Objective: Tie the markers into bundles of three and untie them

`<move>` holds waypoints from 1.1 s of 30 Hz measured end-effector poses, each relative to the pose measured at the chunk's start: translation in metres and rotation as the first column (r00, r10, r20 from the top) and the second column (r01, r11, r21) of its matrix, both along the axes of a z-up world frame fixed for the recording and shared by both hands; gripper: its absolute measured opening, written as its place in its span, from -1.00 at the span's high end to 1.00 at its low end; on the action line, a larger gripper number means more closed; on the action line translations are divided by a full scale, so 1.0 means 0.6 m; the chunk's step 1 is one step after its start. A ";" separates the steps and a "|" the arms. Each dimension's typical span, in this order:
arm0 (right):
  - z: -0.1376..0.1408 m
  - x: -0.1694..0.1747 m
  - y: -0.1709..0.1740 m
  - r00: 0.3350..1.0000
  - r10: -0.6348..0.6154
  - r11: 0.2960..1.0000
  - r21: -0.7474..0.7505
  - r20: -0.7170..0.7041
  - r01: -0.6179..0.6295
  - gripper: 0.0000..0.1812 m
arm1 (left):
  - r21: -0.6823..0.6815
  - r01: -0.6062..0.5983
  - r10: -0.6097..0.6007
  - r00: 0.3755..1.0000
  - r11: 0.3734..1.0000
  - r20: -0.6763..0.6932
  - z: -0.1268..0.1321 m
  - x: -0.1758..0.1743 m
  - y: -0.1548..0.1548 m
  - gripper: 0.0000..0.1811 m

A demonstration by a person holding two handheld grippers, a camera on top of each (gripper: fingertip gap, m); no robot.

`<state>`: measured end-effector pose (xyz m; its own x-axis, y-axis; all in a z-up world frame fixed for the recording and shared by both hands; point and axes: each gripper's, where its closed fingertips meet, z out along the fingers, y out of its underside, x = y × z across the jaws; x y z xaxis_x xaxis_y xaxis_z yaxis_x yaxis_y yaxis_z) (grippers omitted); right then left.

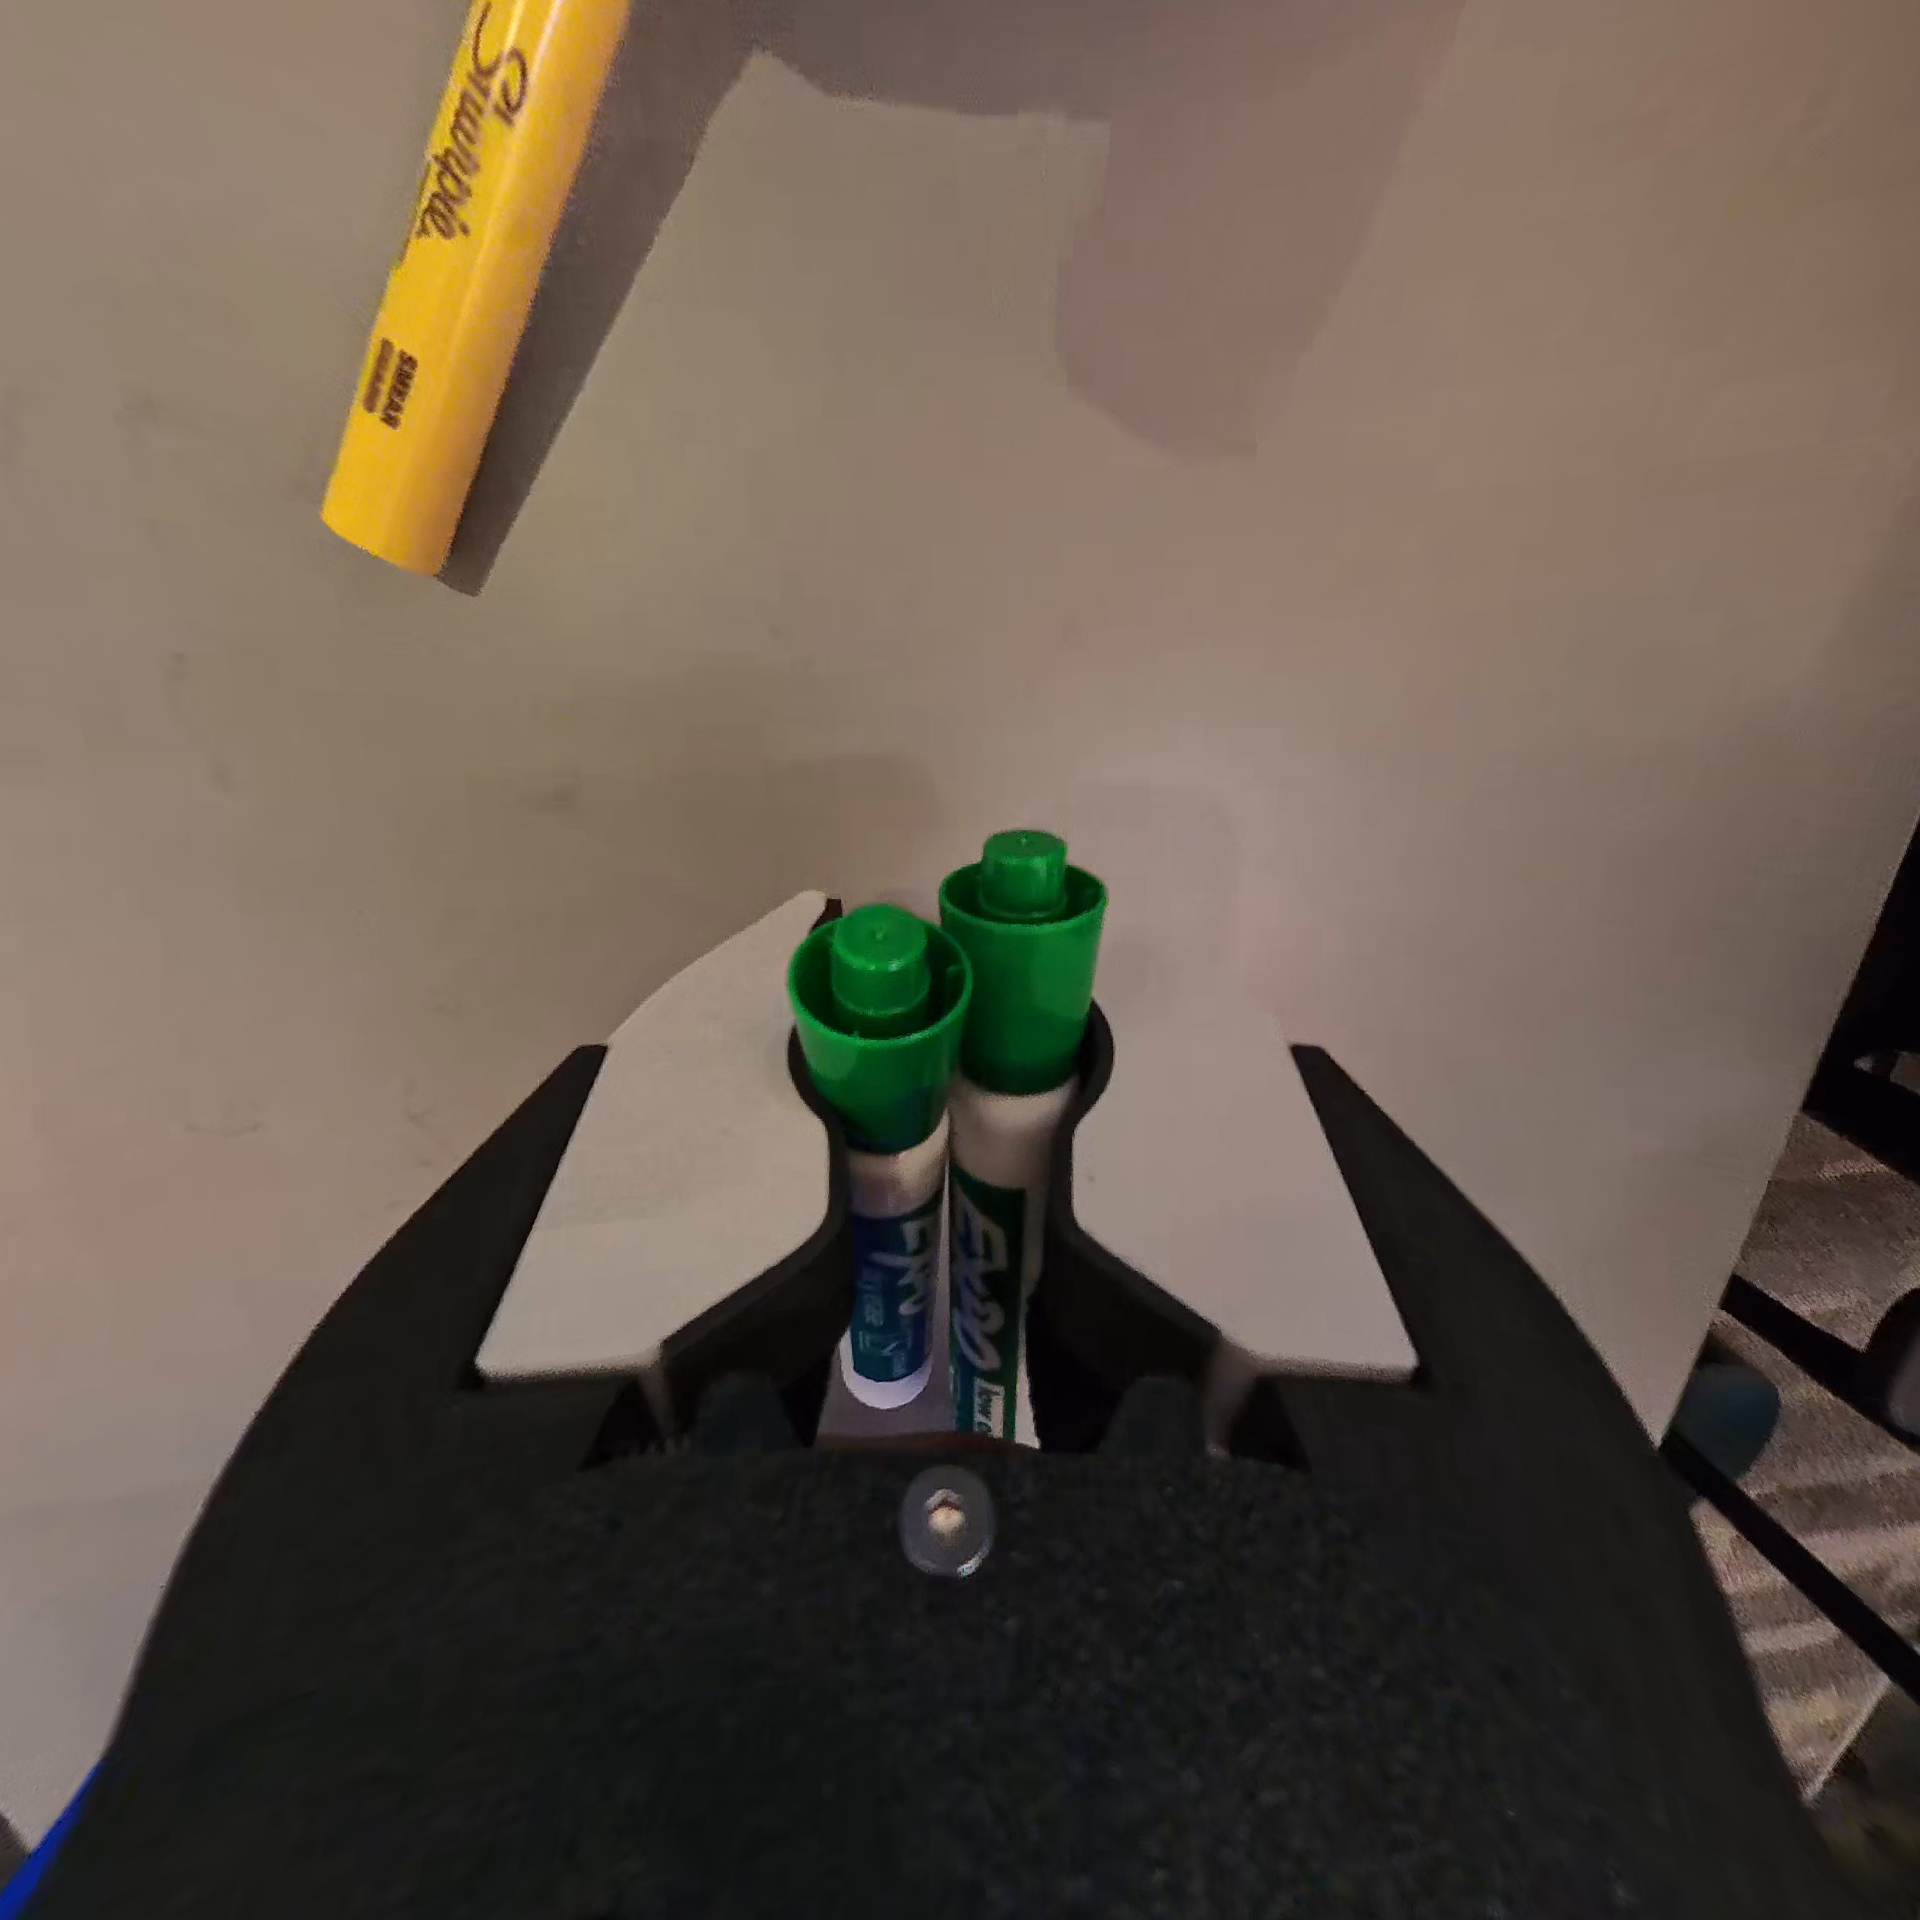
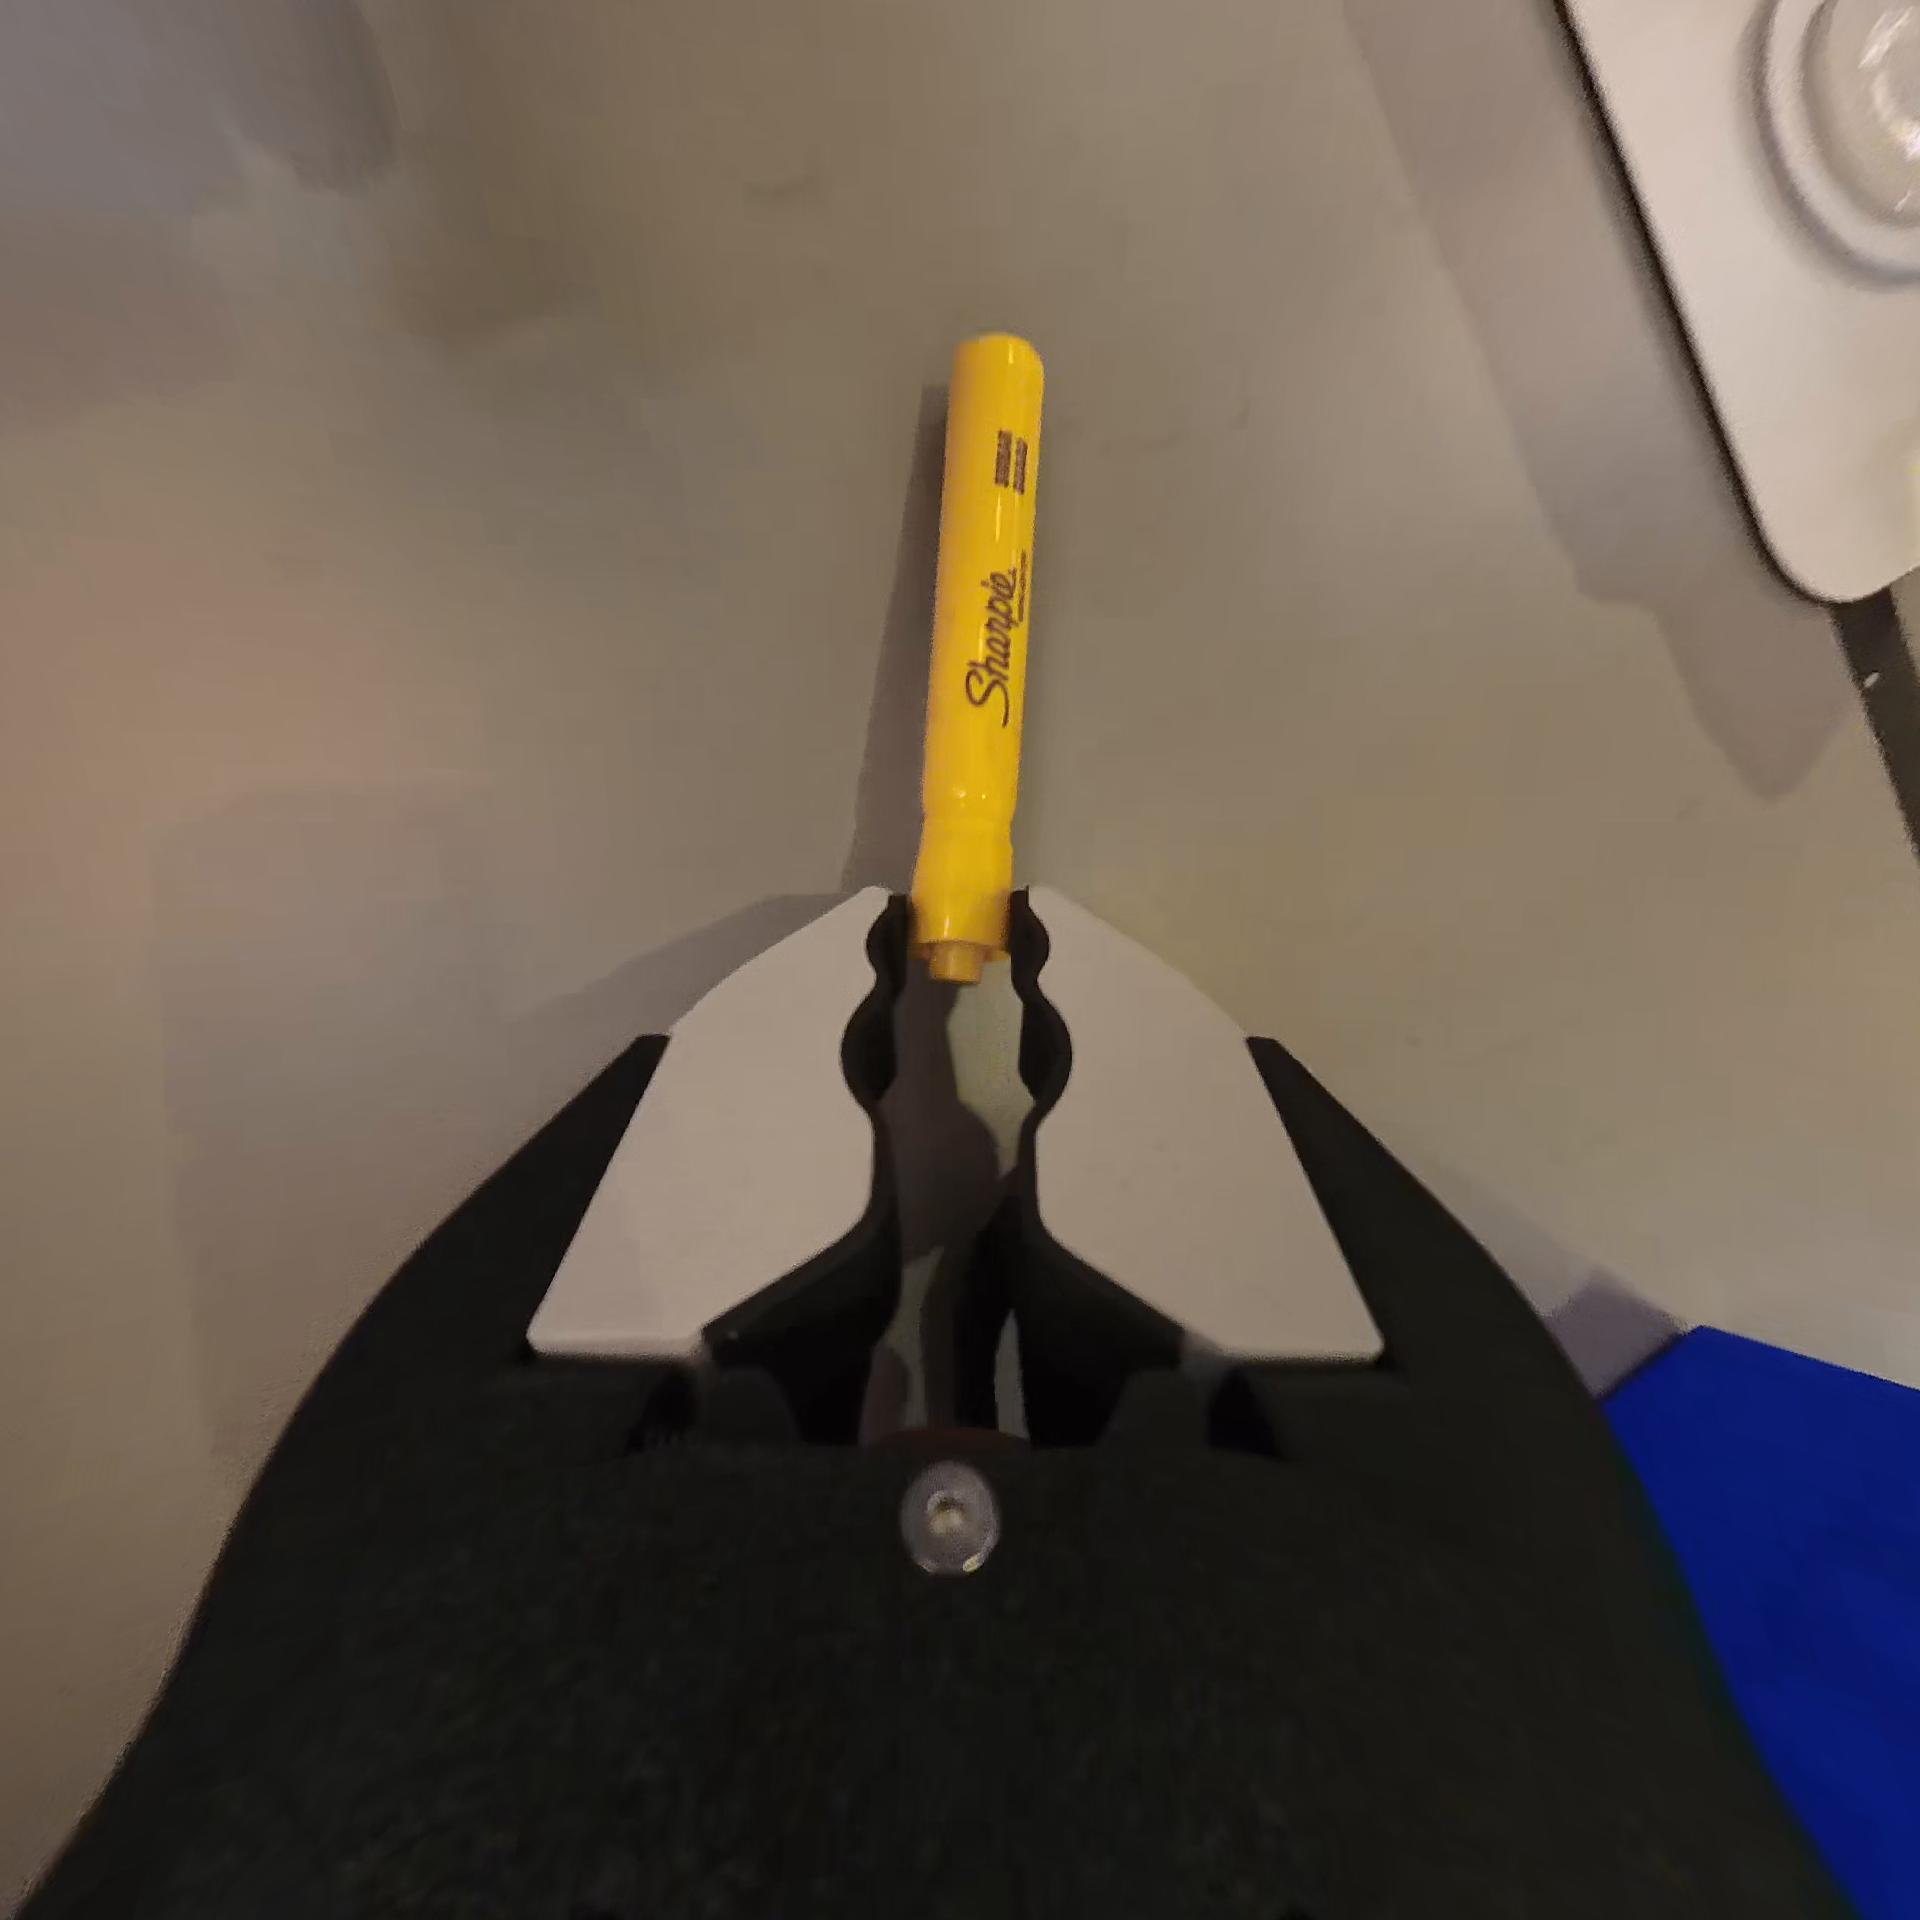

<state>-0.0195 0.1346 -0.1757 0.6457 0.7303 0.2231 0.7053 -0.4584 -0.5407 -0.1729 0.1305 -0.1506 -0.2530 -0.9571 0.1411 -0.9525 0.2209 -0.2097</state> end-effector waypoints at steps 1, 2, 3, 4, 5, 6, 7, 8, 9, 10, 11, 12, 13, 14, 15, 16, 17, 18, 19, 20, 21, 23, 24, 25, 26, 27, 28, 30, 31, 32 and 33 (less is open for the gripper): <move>0.011 -0.003 -0.006 1.000 0.023 1.000 0.017 -0.009 -0.023 0.80 | -0.003 0.008 -0.008 1.000 1.000 -0.012 -0.001 0.002 0.001 0.57; 0.024 -0.003 -0.009 0.999 0.034 0.998 0.044 -0.011 -0.033 0.80 | -0.005 0.014 -0.015 1.000 1.000 -0.021 -0.001 0.005 0.003 0.57; 0.037 -0.002 -0.013 0.999 0.041 0.997 0.068 -0.008 -0.040 0.79 | -0.004 0.019 -0.019 0.999 1.000 -0.030 -0.001 0.009 0.005 0.57; 0.050 -0.003 -0.018 0.998 0.056 0.995 0.087 -0.012 -0.055 0.79 | -0.002 0.024 -0.024 0.999 1.000 -0.036 -0.002 0.012 0.007 0.57; 0.060 -0.002 -0.022 0.998 0.062 0.993 0.102 -0.019 -0.060 0.79 | -0.004 0.026 -0.027 0.999 1.000 -0.038 -0.003 0.017 0.008 0.57; 0.068 -0.001 -0.026 0.997 0.065 0.992 0.109 -0.027 -0.062 0.79 | -0.009 0.028 -0.029 0.999 1.000 -0.040 -0.004 0.022 0.009 0.57; 0.078 -0.001 -0.029 0.996 0.075 0.990 0.126 -0.043 -0.069 0.80 | -0.009 0.033 -0.033 0.999 0.999 -0.043 -0.006 0.026 0.009 0.57; 0.087 -0.002 -0.033 0.994 0.085 0.988 0.137 -0.062 -0.076 0.79 | -0.005 0.039 -0.039 0.998 0.999 -0.046 -0.008 0.030 0.009 0.57; 0.096 -0.005 -0.039 0.991 0.101 0.986 0.142 -0.085 -0.088 0.79 | -0.004 0.046 -0.046 0.998 0.999 -0.051 -0.010 0.034 0.009 0.57; 0.106 -0.009 -0.045 0.987 0.123 0.983 0.153 -0.105 -0.106 0.79 | -0.006 0.052 -0.052 0.997 0.999 -0.054 -0.012 0.037 0.007 0.57; 0.117 -0.013 -0.052 0.982 0.148 0.979 0.161 -0.118 -0.129 0.79 | -0.007 0.058 -0.058 0.997 0.998 -0.058 -0.013 0.040 0.006 0.57; 0.127 -0.014 -0.057 0.980 0.159 0.976 0.168 -0.120 -0.138 0.79 | -0.007 0.064 -0.064 0.996 0.998 -0.065 -0.014 0.042 0.006 0.57; 0.136 -0.015 -0.062 0.978 0.172 0.973 0.174 -0.114 -0.151 0.79 | -0.005 0.072 -0.072 0.995 0.997 -0.073 -0.015 0.043 0.006 0.57; 0.144 -0.016 -0.068 0.976 0.188 0.970 0.179 -0.108 -0.167 0.79 | -0.002 0.078 -0.078 0.993 0.997 -0.083 -0.016 0.043 0.006 0.57; 0.153 -0.018 -0.072 0.975 0.198 0.966 0.189 -0.104 -0.176 0.79 | 0.000 0.083 -0.083 0.992 0.997 -0.093 -0.017 0.043 0.007 0.57; 0.161 -0.021 -0.078 0.971 0.214 0.962 0.194 -0.103 -0.192 0.79 | -0.001 0.086 -0.086 0.991 0.996 -0.098 -0.017 0.044 0.007 0.57; 0.169 -0.025 -0.083 0.968 0.230 0.958 0.200 -0.105 -0.206 0.79 | -0.006 0.088 -0.088 0.991 0.996 -0.101 -0.017 0.045 0.006 0.57; 0.176 -0.028 -0.085 0.966 0.237 0.954 0.213 -0.105 -0.211 0.79 | -0.012 0.090 -0.091 0.991 0.996 -0.101 -0.016 0.047 0.005 0.57; 0.181 -0.033 -0.087 0.963 0.247 0.951 0.219 -0.111 -0.219 0.79 | -0.017 0.091 -0.092 0.991 0.996 -0.098 -0.015 0.049 0.004 0.57; 0.184 -0.038 -0.089 0.959 0.255 0.949 0.222 -0.121 -0.224 0.79 | -0.023 0.090 -0.092 0.991 0.996 -0.095 -0.014 0.052 0.002 0.58; 0.186 -0.042 -0.090 0.958 0.258 0.947 0.228 -0.127 -0.225 0.79 | -0.026 0.091 -0.093 0.991 0.996 -0.092 -0.013 0.055 0.000 0.57; 0.185 -0.047 -0.089 0.957 0.260 0.946 0.233 -0.127 -0.226 0.79 | -0.027 0.099 -0.101 0.991 0.995 -0.089 -0.012 0.059 -0.003 0.57; 0.183 -0.047 -0.088 0.959 0.256 0.947 0.229 -0.124 -0.223 0.79 | -0.023 0.103 -0.105 0.990 0.994 -0.093 -0.013 0.058 -0.003 0.57; 0.184 -0.049 -0.088 0.957 0.259 0.946 0.233 -0.132 -0.224 0.79 | -0.020 0.105 -0.106 0.989 0.994 -0.100 -0.015 0.056 -0.002 0.57; 0.184 -0.049 -0.088 0.955 0.260 0.947 0.232 -0.141 -0.223 0.79 | -0.023 0.103 -0.105 0.989 0.994 -0.101 -0.016 0.056 -0.003 0.57; 0.184 -0.049 -0.087 0.957 0.256 0.947 0.234 -0.140 -0.219 0.79 | -0.028 0.101 -0.103 0.990 0.995 -0.099 -0.016 0.055 -0.004 0.57; 0.185 -0.047 -0.085 0.960 0.247 0.948 0.239 -0.135 -0.211 0.79 | -0.034 0.102 -0.104 0.990 0.994 -0.100 -0.016 0.055 -0.007 0.57; 0.188 -0.048 -0.084 0.958 0.249 0.946 0.246 -0.140 -0.210 0.79 | -0.034 0.112 -0.115 0.988 0.993 -0.102 -0.016 0.055 -0.011 0.57; 0.188 -0.051 -0.085 0.955 0.256 0.946 0.242 -0.149 -0.216 0.80 | -0.034 0.116 -0.119 0.988 0.993 -0.103 -0.016 0.055 -0.013 0.57; 0.187 -0.053 -0.086 0.953 0.261 0.946 0.235 -0.152 -0.222 0.79 | -0.036 0.118 -0.121 0.987 0.992 -0.102 -0.016 0.056 -0.014 0.57; 0.187 -0.053 -0.086 0.954 0.264 0.945 0.238 -0.146 -0.225 0.80 | -0.035 0.120 -0.123 0.987 0.992 -0.105 -0.016 0.057 -0.015 0.57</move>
